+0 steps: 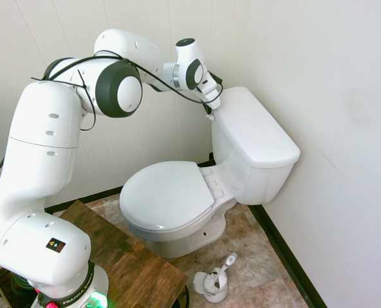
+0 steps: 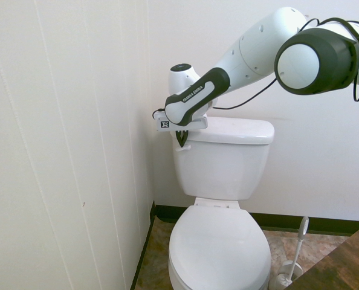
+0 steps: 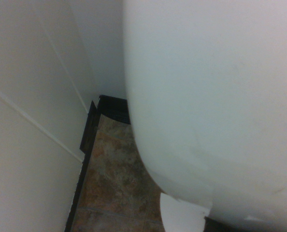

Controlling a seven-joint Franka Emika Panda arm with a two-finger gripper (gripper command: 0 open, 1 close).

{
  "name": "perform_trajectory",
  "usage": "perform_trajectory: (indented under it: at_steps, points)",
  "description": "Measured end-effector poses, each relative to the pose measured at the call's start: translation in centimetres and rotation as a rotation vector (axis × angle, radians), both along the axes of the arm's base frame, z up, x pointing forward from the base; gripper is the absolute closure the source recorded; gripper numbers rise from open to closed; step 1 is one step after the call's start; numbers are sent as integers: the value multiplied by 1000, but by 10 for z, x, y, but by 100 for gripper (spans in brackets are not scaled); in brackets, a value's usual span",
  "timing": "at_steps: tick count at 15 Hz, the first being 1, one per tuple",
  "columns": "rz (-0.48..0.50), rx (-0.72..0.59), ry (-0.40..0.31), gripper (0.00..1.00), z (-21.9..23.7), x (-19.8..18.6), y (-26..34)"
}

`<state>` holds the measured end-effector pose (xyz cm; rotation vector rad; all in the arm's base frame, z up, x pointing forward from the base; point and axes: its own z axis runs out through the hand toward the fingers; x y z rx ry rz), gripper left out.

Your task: Flush the toilet

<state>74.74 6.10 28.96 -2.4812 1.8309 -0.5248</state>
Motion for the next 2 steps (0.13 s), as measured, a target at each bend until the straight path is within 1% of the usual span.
perform_trajectory:
  at_steps: [2]
  points:
    - [-3,2,4,100,0,1,0]
